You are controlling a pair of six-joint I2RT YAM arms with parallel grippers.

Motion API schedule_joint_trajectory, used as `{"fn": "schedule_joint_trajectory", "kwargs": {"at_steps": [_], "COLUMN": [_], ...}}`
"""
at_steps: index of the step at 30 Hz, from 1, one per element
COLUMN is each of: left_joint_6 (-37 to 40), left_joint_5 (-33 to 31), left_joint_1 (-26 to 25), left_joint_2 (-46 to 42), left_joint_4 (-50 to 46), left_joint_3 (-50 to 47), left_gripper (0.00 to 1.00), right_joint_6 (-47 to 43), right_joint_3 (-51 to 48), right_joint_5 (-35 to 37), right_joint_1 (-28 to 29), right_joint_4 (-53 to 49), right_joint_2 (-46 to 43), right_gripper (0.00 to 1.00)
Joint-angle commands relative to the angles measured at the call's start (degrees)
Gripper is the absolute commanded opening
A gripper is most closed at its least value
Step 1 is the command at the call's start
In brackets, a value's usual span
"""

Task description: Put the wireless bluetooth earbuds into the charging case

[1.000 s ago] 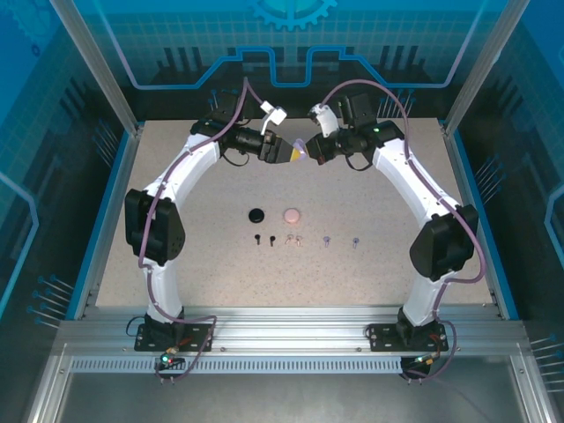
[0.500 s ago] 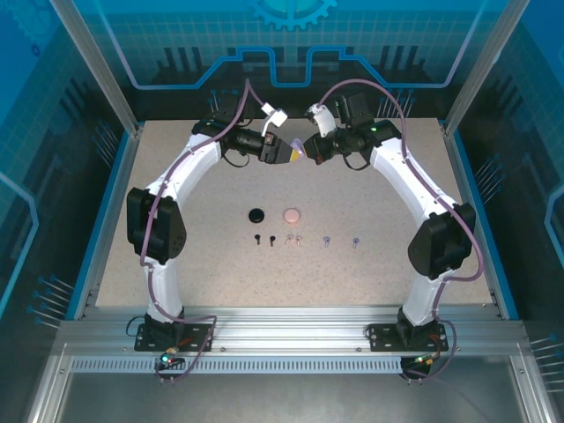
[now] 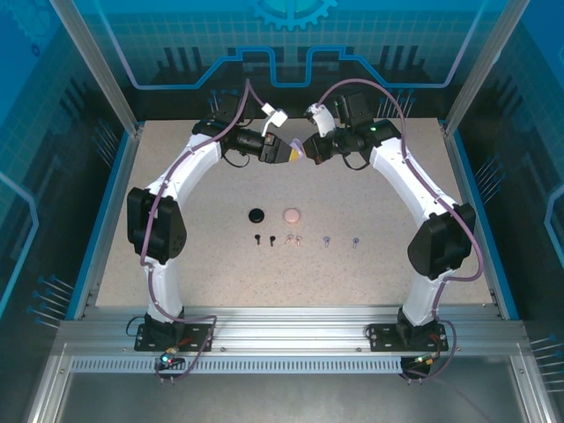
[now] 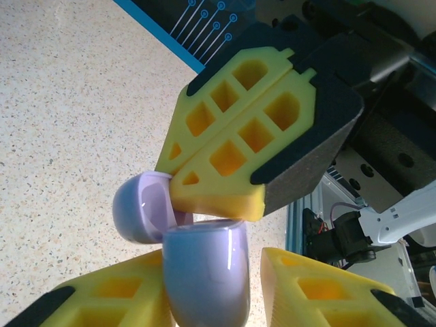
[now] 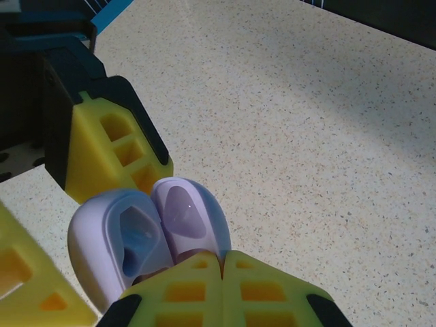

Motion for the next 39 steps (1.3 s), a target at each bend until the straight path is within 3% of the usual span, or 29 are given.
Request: {"fn": "schedule_joint_trajectory", "kwargs": {"at_steps": [1, 11, 16, 23, 27, 31, 39], "left_joint_6": [0.5, 0.1, -0.9, -3.5, -6.2, -10.2, -22.9], "left_joint_5": [2.2, 2.3, 1.6, 0.1, -0.8, -3.3, -12.3], "left_joint_1": [-0.4, -0.4, -0.4, -0.2, -0.2, -0.2, -0.2], "left_joint_2": [1.1, 0.1, -2.5, -5.7, -8.9, -13.9, -24.9], "left_joint_4": [-0.3, 0.6, 3.2, 8.1, 13.2, 22.4, 53.1], "left_joint_3": [2.0, 0.5, -2.7, -8.0, -12.8, -20.6, -40.2], "left_gripper": [0.33, 0.05, 0.0, 0.0, 0.0, 0.0, 0.0], "right_joint_6": [-0.5, -0.1, 1.6, 4.8, 9.1, 15.9, 26.2], "right_joint_3": [2.1, 3.5, 5.5, 3.4, -1.7, -10.7, -27.9], "right_joint_5": [-1.1, 0.0, 2.0, -1.2, 0.5, 5.5, 16.0], "right_joint_1": [0.9, 0.7, -0.8, -2.5, -2.8, -2.6, 1.3], "right_joint_4": [-1.0, -1.9, -3.0, -1.8, -0.6, 1.1, 1.2], "right_joint_2": [0.9, 0.9, 0.1, -5.5, -10.6, -16.8, -25.9], "right_gripper": [0.0, 0.02, 0.27, 0.49, 0.57, 0.61, 0.64]}}
